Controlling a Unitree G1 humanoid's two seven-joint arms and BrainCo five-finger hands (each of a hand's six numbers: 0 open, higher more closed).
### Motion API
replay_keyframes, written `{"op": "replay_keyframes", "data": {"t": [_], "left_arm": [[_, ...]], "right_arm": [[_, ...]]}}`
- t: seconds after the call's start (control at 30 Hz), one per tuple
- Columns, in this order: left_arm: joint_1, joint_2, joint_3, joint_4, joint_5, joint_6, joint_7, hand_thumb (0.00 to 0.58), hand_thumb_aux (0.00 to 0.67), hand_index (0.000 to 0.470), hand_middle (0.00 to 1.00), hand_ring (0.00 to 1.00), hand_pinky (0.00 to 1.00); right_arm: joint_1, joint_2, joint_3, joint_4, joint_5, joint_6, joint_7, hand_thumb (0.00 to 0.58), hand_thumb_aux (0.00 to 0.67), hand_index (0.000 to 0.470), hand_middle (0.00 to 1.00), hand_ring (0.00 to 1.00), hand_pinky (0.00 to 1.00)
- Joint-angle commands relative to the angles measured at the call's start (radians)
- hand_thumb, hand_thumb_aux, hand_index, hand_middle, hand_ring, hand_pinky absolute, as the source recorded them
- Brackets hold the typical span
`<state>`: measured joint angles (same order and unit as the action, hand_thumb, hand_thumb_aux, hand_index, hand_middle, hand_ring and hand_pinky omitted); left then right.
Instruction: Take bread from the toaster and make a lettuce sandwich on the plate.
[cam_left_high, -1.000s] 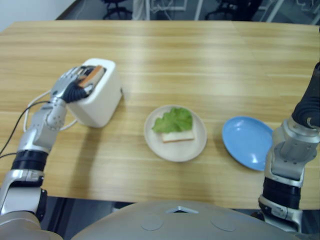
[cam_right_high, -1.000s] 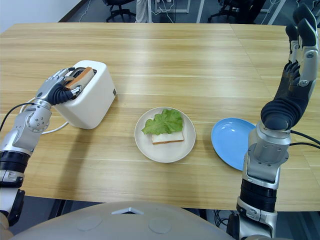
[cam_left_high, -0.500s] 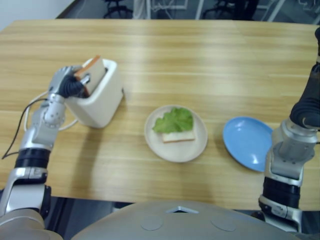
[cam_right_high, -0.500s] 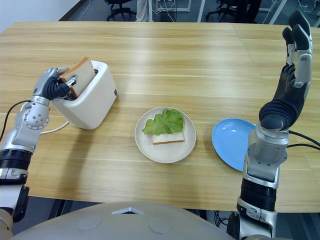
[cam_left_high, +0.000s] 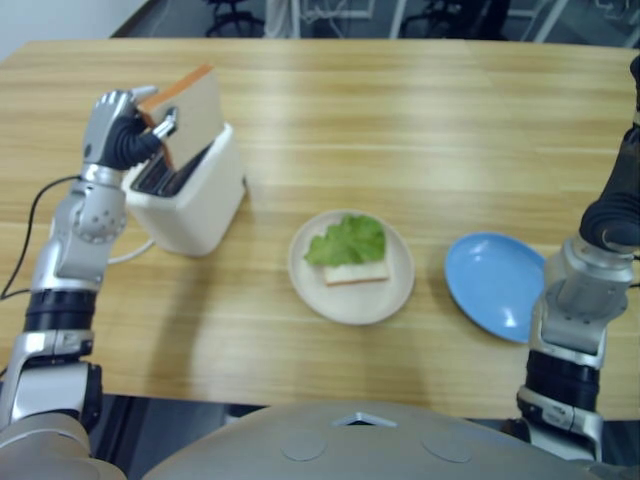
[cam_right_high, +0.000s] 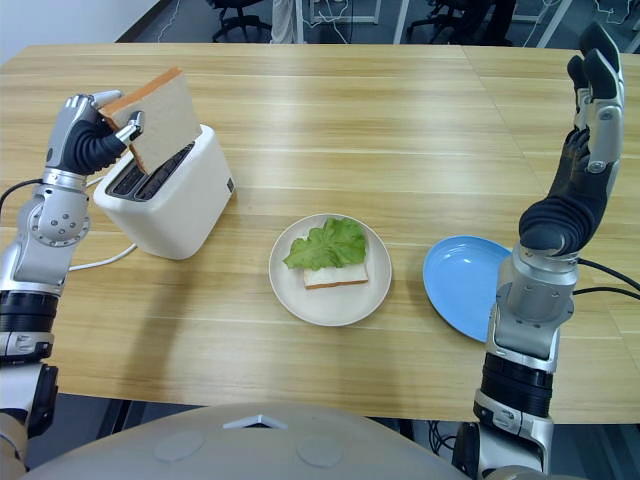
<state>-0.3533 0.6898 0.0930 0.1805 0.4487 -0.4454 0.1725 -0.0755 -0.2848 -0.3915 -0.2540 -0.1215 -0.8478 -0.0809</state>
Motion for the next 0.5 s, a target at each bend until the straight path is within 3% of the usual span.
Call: {"op": "replay_keyframes", "data": {"t": [0.03, 0.23, 0.5], "left_arm": [[-0.031, -0.001, -0.027, -0.05, 0.034, -0.033, -0.015, 0.58, 0.67, 0.46, 1.0, 1.0, 1.0], [-0.085, -0.021, -0.118, -0.022, 0.095, -0.117, -0.032, 0.58, 0.67, 0.46, 1.0, 1.0, 1.0], [-0.223, -0.102, -0.296, 0.178, 0.251, -0.259, 0.042, 0.58, 0.67, 0.46, 1.0, 1.0, 1.0]], "right_arm": [[-0.012, -0.001, -0.003, 0.012, -0.007, -0.008, -0.002, 0.0, 0.0, 0.0, 0.0, 0.0, 0.0], [-0.032, -0.003, 0.014, 0.047, -0.01, -0.011, 0.003, 0.0, 0.0, 0.0, 0.0, 0.0, 0.0], [-0.059, -0.01, 0.045, 0.096, -0.031, -0.007, 0.017, 0.0, 0.0, 0.0, 0.0, 0.0, 0.0]]}}
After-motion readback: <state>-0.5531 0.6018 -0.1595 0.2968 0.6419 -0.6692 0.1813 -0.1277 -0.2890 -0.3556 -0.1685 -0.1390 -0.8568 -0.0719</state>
